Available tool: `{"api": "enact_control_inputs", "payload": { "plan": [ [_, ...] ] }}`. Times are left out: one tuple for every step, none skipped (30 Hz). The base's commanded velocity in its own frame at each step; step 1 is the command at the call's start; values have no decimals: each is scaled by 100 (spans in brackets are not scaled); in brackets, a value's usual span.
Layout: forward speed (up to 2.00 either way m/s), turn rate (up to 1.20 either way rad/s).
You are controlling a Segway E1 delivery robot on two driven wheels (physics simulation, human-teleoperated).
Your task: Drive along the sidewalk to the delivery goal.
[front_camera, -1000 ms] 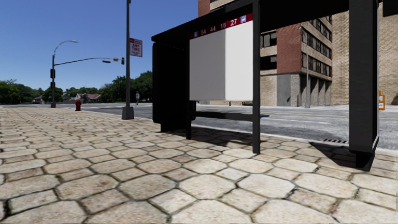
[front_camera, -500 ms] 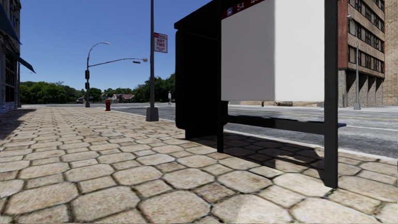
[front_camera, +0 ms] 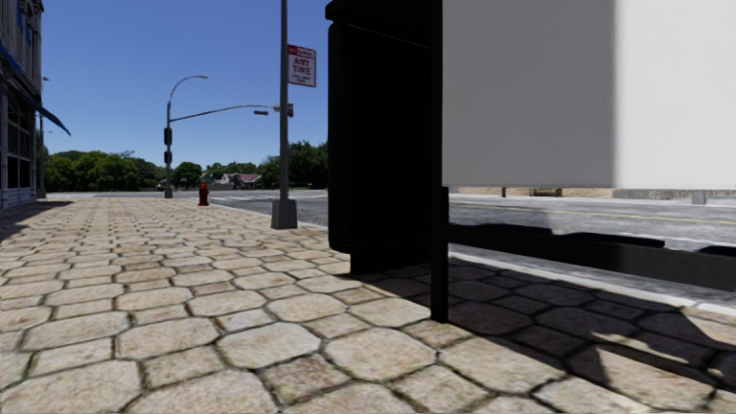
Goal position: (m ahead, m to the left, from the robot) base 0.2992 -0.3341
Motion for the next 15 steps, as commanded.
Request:
{"api": "enact_control_inputs", "payload": {
  "plan": [
    [146,0],
    [112,0],
    [112,0],
    [77,0],
    [39,0],
    [0,0],
    [0,0],
    [0,0],
    [0,0],
    [0,0],
    [0,0],
    [0,0],
    [0,0],
    [0,0],
    [0,0]
  ]
}}
